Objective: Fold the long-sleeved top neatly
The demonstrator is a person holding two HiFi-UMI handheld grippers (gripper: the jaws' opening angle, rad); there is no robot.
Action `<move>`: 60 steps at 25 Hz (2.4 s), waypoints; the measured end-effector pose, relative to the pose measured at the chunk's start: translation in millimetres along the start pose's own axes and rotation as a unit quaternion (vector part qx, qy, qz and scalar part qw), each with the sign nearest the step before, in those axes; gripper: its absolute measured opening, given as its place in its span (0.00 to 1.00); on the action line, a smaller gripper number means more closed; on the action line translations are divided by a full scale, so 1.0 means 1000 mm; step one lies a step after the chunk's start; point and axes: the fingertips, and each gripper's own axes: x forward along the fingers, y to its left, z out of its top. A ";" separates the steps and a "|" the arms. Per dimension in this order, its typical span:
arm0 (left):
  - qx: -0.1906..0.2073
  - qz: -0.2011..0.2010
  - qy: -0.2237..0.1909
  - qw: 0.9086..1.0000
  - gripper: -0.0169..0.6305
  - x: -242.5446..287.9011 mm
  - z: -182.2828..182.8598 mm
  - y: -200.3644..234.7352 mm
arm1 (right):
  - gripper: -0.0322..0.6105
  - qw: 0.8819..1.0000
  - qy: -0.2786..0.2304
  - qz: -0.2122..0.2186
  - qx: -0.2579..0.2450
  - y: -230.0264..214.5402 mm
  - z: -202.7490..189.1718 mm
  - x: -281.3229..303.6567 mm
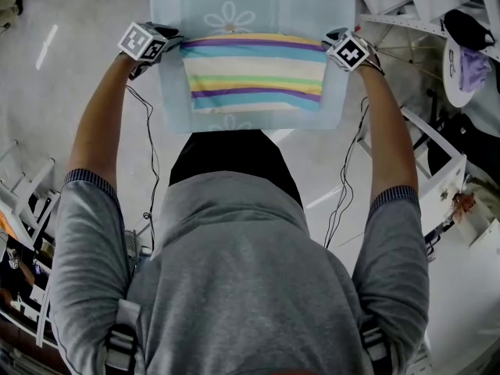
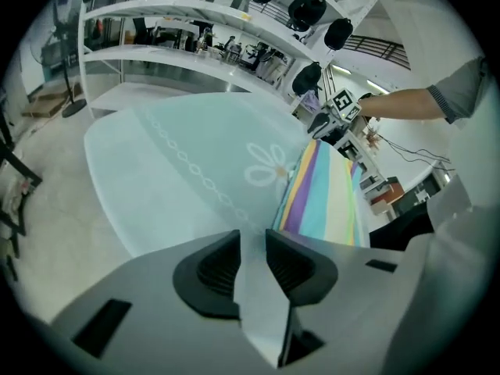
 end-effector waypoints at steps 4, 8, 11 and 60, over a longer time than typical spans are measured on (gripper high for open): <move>-0.004 0.045 -0.020 0.999 0.22 -0.020 -0.003 0.011 | 0.35 0.998 -0.034 -0.032 0.049 -0.022 -0.005 -0.014; -0.055 0.060 -0.059 0.995 0.29 -0.037 -0.012 0.003 | 0.42 0.986 -0.103 -0.031 0.129 -0.027 -0.010 -0.036; -0.078 0.053 -0.096 0.991 0.32 -0.044 -0.018 -0.026 | 0.44 0.972 -0.158 -0.021 0.173 -0.015 -0.007 -0.061; -0.336 0.307 -0.234 0.859 0.49 -0.015 -0.087 -0.097 | 0.50 0.883 -0.444 0.126 -0.087 0.292 0.196 -0.217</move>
